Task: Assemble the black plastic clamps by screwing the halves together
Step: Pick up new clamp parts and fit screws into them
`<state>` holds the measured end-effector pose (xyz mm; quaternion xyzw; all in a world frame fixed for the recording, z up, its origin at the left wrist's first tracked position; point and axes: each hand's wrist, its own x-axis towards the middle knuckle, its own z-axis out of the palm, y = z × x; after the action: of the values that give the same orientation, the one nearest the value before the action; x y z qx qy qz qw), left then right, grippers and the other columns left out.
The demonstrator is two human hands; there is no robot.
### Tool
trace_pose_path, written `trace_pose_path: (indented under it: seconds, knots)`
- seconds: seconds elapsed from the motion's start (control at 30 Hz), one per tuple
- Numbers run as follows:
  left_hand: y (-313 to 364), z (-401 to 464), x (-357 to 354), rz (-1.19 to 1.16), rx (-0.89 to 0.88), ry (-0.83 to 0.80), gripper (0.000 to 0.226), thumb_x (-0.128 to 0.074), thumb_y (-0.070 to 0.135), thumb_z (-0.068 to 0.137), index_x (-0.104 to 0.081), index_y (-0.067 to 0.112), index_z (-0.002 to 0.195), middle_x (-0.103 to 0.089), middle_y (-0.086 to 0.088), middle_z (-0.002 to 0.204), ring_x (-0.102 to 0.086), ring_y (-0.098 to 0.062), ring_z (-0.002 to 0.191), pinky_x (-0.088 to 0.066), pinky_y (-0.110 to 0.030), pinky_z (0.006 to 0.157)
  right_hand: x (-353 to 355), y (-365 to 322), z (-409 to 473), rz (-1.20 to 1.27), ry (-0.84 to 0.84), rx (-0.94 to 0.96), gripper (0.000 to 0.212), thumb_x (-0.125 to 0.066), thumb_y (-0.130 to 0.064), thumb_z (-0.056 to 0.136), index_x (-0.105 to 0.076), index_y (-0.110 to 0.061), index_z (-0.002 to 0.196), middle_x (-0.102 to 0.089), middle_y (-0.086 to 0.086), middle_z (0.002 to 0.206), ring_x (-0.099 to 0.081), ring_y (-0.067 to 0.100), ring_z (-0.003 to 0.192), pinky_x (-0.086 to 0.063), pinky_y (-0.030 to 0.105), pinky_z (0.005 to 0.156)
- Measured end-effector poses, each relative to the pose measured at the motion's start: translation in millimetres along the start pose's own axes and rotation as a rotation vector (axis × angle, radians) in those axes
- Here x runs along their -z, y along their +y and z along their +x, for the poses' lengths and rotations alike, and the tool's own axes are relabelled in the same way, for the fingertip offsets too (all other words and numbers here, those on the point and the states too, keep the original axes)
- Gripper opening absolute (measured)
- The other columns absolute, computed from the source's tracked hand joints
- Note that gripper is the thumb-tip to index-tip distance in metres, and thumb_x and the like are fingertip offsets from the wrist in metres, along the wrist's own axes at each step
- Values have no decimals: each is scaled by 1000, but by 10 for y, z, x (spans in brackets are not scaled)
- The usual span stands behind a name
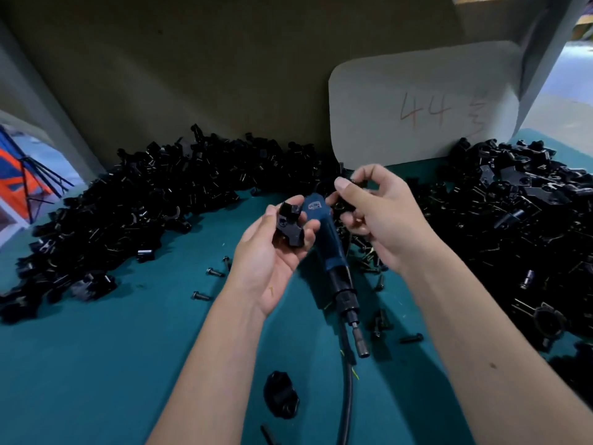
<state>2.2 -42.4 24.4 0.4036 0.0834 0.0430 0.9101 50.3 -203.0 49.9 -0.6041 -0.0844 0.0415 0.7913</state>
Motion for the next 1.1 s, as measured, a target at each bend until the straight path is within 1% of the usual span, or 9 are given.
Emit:
trace_pose_path:
  seconds: [0.17,0.33,0.53,0.67,0.77,0.87,0.97,1.03,1.1]
  knots:
    - [35,-90,111,17,-5,10,45,-35,27,114,-67,-5,120,-73,-13,88,-74,-23,78,-61,-26,68,-6,147,-88,72,-181,-79,12,-64,-6,101,-53,-12,103,-73,15,90,-57,15,61,-44,19,50]
    - [47,-56,189,-46,-2,84,42,-36,26,113,-67,-3,113,-73,-14,84,-77,-27,79,-61,-25,64,73,210,-121,94,-236,-44,22,-64,1,98,-57,-16,109,-69,19,101,-60,19,70,-48,22,58]
    - [114,41,178,-541,28,67,40,-40,25,112,-65,-5,106,-72,-19,86,-75,-26,72,-61,-26,61,-9,174,-139,-202,-392,105,19,-65,-4,98,-74,-19,105,-43,12,77,-36,17,51,-27,22,44]
    - [83,86,230,-632,81,99,39,-46,31,110,-60,-2,125,-75,-17,93,-75,-22,69,-59,-24,55,-151,117,-212,-526,-550,227,15,-81,-13,89,-82,-23,100,-69,-11,74,-54,-1,64,-43,16,64]
    - [21,102,248,-629,172,89,43,-53,39,106,-68,-1,116,-76,-11,99,-75,-16,71,-62,-23,68,-351,144,-278,-850,-608,327,19,-91,-31,77,-82,-31,93,-71,-27,87,-62,-12,91,-43,9,83]
    - [-1,69,281,-658,229,72,51,-59,42,103,-76,-4,90,-77,-5,103,-76,-14,76,-63,-28,67,-512,198,-339,-968,-617,297,18,-89,-34,78,-78,-30,92,-74,-15,94,-65,4,98,-52,37,93]
    - [19,59,311,-630,227,113,55,-58,44,103,-77,-4,83,-78,-3,102,-77,-12,79,-63,-26,73,-554,204,-347,-987,-622,298,7,-81,-26,88,-76,-28,91,-74,-11,94,-65,11,100,-51,44,95]
    - [27,58,301,-577,233,131,54,-57,47,103,-77,-2,91,-78,-1,101,-76,-10,81,-59,-23,88,-532,178,-341,-989,-649,307,6,-78,-23,90,-75,-27,88,-74,-11,92,-64,3,98,-49,37,96]
    - [35,72,281,-530,209,170,50,-55,48,104,-69,0,112,-77,-2,102,-74,-10,84,-49,-22,107,-479,140,-333,-960,-712,271,8,-78,-23,91,-74,-26,85,-73,-14,89,-57,-16,91,-41,15,89]
